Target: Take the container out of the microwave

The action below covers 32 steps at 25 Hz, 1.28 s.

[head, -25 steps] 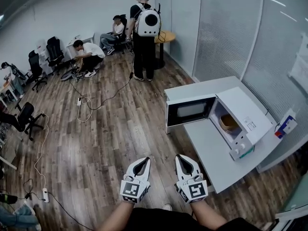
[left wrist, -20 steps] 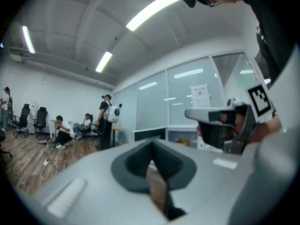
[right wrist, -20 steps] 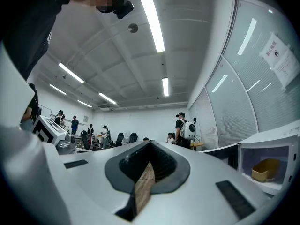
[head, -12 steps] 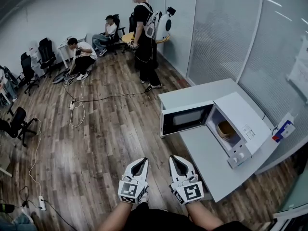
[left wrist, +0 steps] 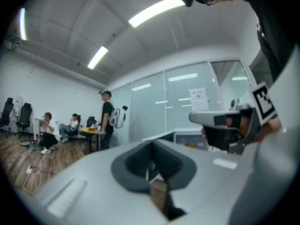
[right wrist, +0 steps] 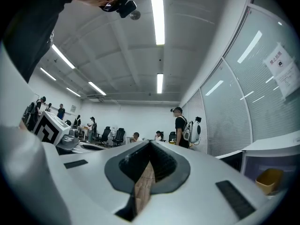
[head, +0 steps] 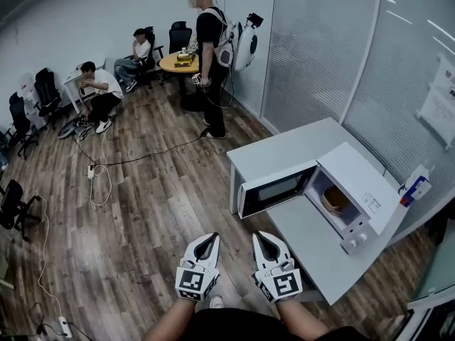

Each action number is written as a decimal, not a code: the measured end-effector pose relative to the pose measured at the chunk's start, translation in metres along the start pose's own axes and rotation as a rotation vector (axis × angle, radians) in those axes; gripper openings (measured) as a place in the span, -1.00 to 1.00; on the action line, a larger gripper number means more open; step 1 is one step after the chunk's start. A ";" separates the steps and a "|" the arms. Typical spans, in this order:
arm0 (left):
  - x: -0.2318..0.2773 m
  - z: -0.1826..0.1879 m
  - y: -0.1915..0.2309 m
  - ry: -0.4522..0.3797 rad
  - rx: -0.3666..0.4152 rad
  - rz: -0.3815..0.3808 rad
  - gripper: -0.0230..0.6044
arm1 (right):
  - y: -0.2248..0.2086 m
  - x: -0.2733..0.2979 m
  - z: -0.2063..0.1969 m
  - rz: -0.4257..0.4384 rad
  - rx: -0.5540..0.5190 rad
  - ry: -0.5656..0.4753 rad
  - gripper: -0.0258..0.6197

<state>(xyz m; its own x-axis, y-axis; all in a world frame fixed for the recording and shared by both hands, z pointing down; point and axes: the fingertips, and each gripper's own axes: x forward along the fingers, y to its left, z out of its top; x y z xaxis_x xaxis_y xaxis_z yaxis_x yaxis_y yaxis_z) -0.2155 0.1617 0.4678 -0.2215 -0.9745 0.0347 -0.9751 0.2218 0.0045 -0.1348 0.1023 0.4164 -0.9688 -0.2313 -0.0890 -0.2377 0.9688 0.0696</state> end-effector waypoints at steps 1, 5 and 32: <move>0.004 -0.002 0.004 0.003 -0.004 -0.013 -0.91 | -0.001 0.004 -0.002 -0.013 -0.003 0.005 -0.92; 0.022 -0.008 0.011 0.011 -0.012 -0.076 -0.91 | -0.008 0.012 -0.008 -0.068 -0.016 0.025 -0.92; 0.210 -0.022 -0.121 0.082 -0.004 -0.376 -0.91 | -0.213 -0.041 -0.048 -0.343 0.022 0.070 -0.92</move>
<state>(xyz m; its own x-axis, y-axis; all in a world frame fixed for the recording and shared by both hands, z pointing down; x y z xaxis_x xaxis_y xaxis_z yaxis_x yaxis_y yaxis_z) -0.1437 -0.0690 0.4968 0.1534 -0.9821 0.1096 -0.9880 -0.1503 0.0356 -0.0473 -0.0991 0.4526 -0.8356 -0.5482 -0.0352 -0.5491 0.8353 0.0256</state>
